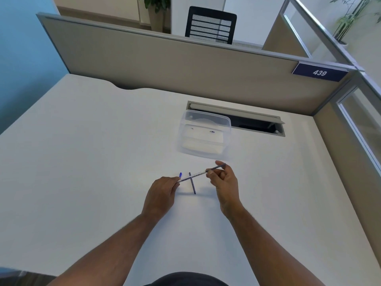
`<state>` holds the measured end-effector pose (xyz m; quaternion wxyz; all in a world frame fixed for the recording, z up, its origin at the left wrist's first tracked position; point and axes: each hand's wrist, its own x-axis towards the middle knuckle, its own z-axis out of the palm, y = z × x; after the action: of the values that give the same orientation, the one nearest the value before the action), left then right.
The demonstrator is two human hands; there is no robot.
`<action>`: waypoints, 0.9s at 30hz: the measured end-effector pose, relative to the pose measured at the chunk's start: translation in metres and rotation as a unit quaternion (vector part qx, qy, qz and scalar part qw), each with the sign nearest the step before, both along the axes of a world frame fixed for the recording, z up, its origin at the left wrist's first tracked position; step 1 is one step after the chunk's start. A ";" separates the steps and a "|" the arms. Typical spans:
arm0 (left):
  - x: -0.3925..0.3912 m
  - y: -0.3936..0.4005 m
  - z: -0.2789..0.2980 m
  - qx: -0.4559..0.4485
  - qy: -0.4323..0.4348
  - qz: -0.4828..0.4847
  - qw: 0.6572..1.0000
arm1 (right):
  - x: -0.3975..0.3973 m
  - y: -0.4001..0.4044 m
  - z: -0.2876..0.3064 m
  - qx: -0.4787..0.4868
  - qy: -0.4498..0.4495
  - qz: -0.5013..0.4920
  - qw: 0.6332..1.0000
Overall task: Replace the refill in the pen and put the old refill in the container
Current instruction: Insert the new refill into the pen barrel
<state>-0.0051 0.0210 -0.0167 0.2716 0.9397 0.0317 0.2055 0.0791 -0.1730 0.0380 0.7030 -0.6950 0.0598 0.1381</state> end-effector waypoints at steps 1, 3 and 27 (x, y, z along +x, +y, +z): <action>-0.001 0.001 0.000 -0.001 0.000 0.001 1.000 | 0.000 0.001 0.000 -0.014 -0.013 -0.006 1.000; -0.002 0.002 0.000 -0.002 0.000 0.002 1.000 | -0.001 0.002 0.000 -0.039 -0.035 -0.018 0.998; -0.011 0.021 0.002 -0.007 0.012 0.057 0.998 | -0.010 0.035 -0.022 -0.337 -0.127 0.153 0.920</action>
<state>-0.0163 0.0421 -0.0147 0.2655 0.9369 0.0900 0.2090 0.0688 -0.1378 0.0160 0.3993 -0.9032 -0.0941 0.1261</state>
